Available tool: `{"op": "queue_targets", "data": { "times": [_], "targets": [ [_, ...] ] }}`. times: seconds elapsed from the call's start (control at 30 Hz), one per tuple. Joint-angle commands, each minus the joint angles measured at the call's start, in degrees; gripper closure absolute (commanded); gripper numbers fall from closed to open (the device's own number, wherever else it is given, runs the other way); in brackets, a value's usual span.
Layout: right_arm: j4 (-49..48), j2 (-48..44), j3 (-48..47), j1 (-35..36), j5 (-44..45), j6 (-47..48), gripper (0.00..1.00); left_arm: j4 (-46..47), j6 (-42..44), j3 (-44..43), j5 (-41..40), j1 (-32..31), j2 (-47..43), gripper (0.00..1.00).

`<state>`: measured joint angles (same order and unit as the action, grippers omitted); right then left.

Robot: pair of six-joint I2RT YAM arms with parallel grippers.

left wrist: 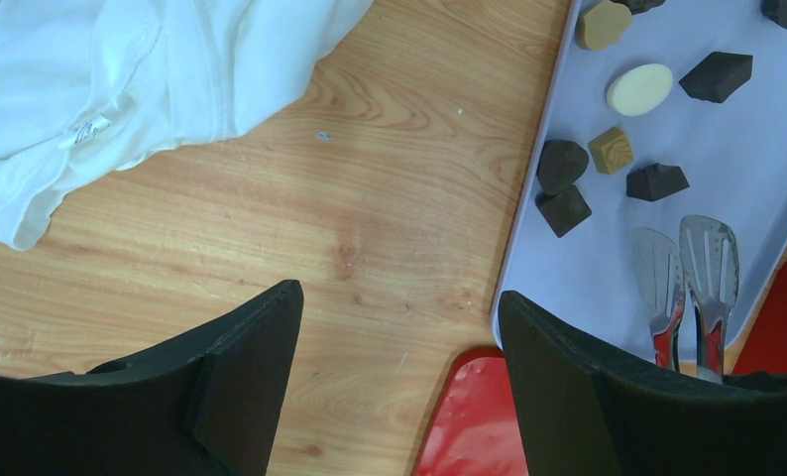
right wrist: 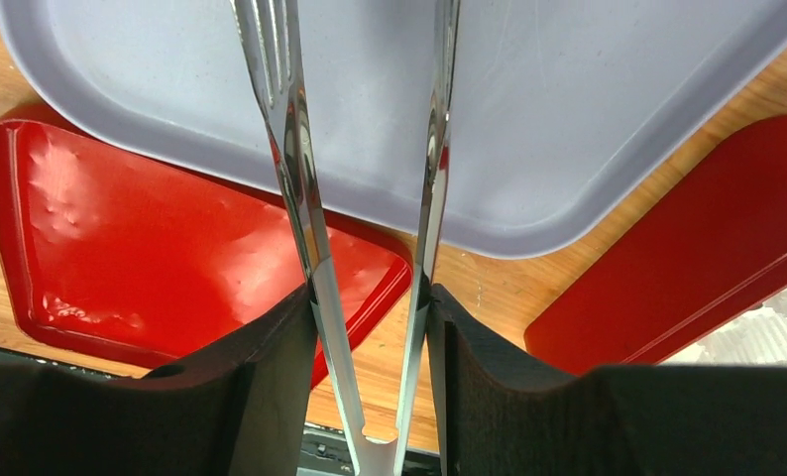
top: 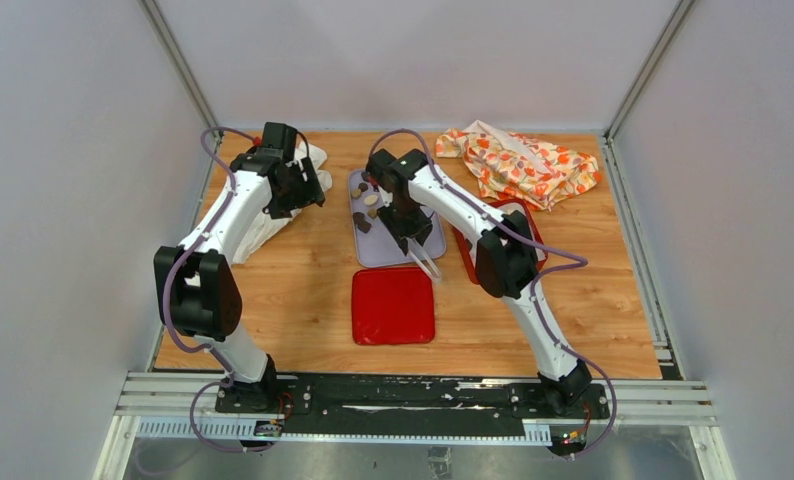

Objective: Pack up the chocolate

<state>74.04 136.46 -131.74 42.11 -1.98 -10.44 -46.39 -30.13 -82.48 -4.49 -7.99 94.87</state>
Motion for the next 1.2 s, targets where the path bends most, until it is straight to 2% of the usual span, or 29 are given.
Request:
{"op": "queue_targets", "data": {
  "times": [0.0,0.4,1.17],
  "targets": [
    [-0.2,0.5,-2.5,0.8,1.8,-0.4,0.53,0.0,1.0,0.6,-0.1,0.5,-2.0,0.23],
    [0.2,2.5,-5.1,0.8,5.6,-0.6,0.50,-0.1,1.2,0.9,-0.3,0.5,-2.2,0.23],
    [0.0,6.7,-8.5,0.7,5.4,-0.5,0.49,-0.1,1.3,1.6,-0.6,0.6,-2.5,0.23]
  ]
}}
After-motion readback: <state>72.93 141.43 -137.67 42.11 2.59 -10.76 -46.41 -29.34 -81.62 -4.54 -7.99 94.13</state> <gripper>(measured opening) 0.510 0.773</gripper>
